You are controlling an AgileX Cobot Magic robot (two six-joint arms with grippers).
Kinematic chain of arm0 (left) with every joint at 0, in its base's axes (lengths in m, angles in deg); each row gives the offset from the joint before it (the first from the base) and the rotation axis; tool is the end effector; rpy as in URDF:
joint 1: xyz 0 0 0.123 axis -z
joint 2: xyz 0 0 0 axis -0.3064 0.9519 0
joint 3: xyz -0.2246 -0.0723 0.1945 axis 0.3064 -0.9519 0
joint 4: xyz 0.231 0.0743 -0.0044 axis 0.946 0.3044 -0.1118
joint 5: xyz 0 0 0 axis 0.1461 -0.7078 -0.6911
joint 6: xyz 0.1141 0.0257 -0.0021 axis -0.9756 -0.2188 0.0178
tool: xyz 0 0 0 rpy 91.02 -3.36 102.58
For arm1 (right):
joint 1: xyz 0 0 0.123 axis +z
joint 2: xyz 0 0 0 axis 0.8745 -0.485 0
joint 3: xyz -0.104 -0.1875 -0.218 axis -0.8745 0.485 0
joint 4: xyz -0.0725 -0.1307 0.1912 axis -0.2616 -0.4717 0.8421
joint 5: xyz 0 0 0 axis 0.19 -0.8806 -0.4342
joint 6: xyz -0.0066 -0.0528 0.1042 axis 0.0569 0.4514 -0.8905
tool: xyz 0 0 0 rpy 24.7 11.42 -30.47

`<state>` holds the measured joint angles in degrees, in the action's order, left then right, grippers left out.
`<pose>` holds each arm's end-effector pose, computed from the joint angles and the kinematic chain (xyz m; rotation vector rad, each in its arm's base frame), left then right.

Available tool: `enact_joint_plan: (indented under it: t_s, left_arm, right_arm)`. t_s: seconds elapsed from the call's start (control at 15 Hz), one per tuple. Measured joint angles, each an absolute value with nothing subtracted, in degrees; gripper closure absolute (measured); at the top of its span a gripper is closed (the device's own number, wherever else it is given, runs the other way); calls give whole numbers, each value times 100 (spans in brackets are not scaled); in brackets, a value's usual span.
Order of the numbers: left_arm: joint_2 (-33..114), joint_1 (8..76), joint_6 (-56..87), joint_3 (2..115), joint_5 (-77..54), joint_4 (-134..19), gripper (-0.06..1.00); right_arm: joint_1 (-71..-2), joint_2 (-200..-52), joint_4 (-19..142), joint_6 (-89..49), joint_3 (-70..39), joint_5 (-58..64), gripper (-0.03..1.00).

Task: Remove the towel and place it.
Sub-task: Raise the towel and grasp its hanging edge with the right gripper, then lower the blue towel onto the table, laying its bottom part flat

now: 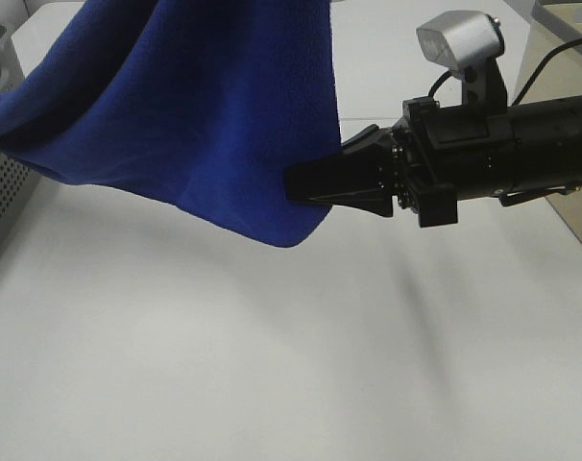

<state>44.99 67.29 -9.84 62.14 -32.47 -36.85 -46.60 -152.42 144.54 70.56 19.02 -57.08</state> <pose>0.2109 -0.2369 0.4662 1.5214 1.0051 0.2529 0.2576 0.1790 0.2186 -1.1317 1.7299 1.3251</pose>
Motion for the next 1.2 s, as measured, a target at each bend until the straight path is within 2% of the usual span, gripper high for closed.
enact_joint_plan:
  t_s: [0.07, 0.27, 0.53, 0.8, 0.87, 1.2]
  left_arm:
    - [4534, 6729, -841, 6214, -3241, -3685, 94]
    - [4608, 6729, -588, 6214, -3161, -3685, 94]
    - [4671, 6729, 706, 6214, -2256, -3696, 94]
    - [4780, 6671, 1394, 6214, -2078, -3691, 94]
    - [4860, 6442, 1577, 6214, -2026, -3696, 94]
    - [4918, 5445, 2597, 6214, -1832, -3714, 94]
  right_arm:
    - [-4660, -15185, 14420, 6082, 1880, -5703, 95]
    - [-4660, -14944, 14099, 5366, 1662, -5588, 95]
    - [-4660, -14033, 11876, 2559, 361, -4723, 95]
    - [-4660, -13695, 9429, 215, -1014, -4700, 95]
    - [-4660, -13666, 8421, -650, -1587, -4912, 95]
    - [-4660, -13655, 6874, -1830, -2716, -5622, 95]
